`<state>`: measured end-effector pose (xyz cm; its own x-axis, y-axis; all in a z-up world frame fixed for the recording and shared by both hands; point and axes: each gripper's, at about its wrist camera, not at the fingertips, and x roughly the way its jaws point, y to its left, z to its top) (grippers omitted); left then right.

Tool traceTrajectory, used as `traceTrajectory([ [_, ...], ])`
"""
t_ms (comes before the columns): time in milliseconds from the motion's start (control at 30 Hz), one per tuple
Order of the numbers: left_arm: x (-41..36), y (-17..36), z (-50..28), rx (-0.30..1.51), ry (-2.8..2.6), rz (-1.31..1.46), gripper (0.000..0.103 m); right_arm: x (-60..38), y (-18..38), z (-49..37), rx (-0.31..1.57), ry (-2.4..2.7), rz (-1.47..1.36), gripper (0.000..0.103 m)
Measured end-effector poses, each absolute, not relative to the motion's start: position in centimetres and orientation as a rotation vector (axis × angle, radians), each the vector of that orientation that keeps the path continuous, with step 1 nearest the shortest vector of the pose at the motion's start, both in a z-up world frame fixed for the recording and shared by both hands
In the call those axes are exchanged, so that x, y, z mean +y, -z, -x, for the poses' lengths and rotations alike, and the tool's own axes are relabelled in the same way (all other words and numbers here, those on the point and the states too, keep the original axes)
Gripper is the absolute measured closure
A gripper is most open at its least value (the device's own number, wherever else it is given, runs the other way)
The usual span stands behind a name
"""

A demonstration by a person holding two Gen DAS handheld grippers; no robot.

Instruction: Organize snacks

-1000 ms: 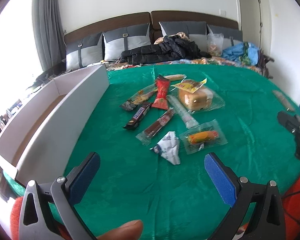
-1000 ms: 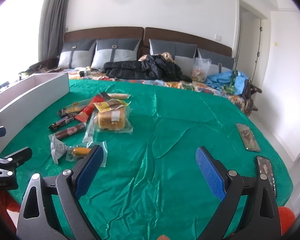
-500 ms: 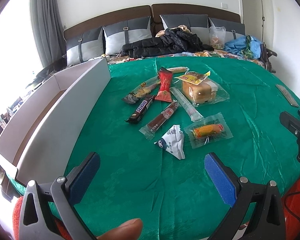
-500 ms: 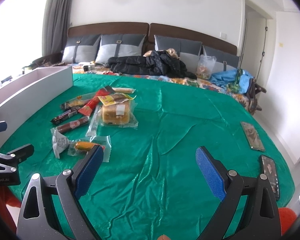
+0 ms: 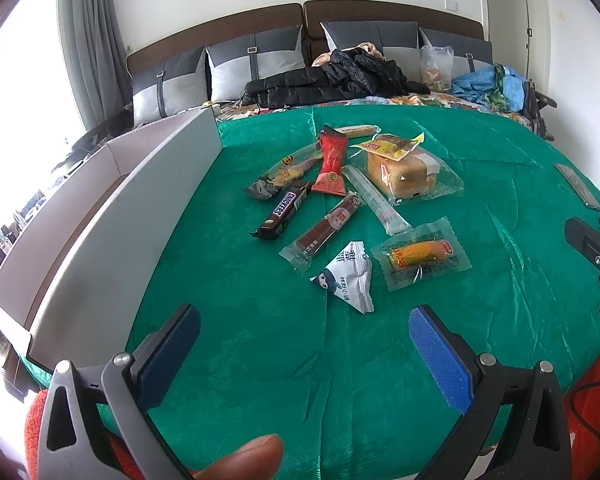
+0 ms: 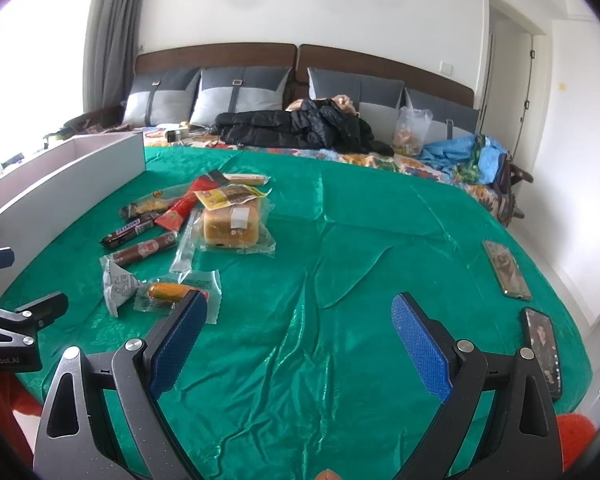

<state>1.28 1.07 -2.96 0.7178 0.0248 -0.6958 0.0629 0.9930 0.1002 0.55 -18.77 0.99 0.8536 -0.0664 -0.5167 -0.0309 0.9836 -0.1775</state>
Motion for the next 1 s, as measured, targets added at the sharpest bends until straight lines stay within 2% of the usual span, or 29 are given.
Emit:
traceTrajectory([
  [1000, 1.4, 4.3, -2.0, 0.823, 0.010, -0.117, 0.000, -18.9, -0.2, -1.0, 0.580, 0.017, 0.171, 0.008],
])
